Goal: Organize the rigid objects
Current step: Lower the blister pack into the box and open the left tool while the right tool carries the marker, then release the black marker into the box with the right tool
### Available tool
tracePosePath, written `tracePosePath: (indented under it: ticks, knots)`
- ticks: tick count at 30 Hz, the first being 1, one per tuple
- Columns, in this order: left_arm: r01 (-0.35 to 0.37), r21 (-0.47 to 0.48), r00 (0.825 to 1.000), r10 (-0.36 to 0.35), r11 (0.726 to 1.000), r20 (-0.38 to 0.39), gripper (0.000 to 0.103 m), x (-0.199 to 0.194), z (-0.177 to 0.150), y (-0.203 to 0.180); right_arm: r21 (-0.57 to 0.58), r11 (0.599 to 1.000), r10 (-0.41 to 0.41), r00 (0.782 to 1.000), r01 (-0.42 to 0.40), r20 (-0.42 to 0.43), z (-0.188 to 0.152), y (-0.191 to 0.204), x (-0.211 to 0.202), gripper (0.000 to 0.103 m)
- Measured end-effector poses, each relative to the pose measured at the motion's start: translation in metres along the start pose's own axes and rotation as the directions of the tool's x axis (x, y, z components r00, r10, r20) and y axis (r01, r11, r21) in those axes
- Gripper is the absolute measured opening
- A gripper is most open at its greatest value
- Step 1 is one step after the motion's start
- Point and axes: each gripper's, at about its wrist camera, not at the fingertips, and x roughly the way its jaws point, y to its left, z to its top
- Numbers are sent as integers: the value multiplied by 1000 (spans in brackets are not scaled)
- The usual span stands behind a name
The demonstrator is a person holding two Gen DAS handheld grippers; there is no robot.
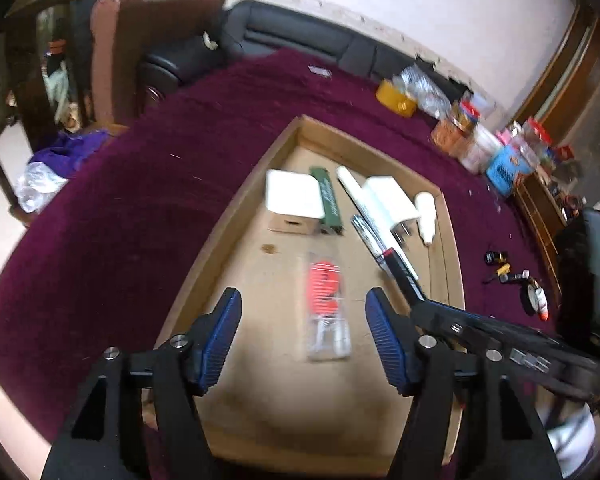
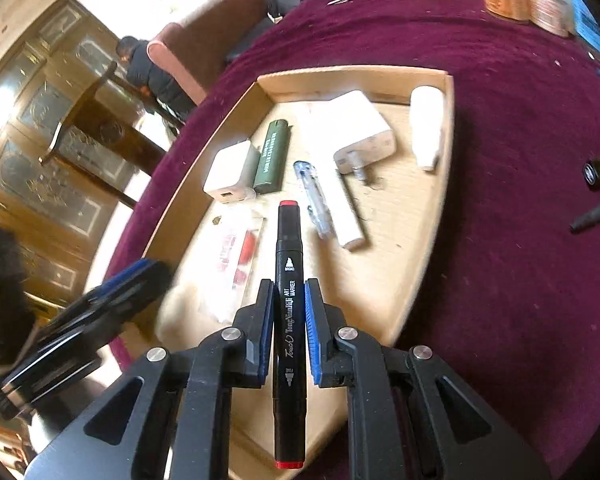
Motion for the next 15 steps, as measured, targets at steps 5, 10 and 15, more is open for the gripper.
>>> tracePosePath:
  ticks: [5,10,15]
  knots:
    - [-20,-35,998,22,999,51,60,-22,-5,19,-23,998,-52,999,52,3,8,10,14,13]
    - [-38,-54,997,42,998,64,62,-26,-10,27,-17,998,-60,998,61,21,4,10,11,14]
    - [-23,-68,998,27,997,50,62,-25,-14,25,-31,997,-74,994,76,75,-3,11,-9,17]
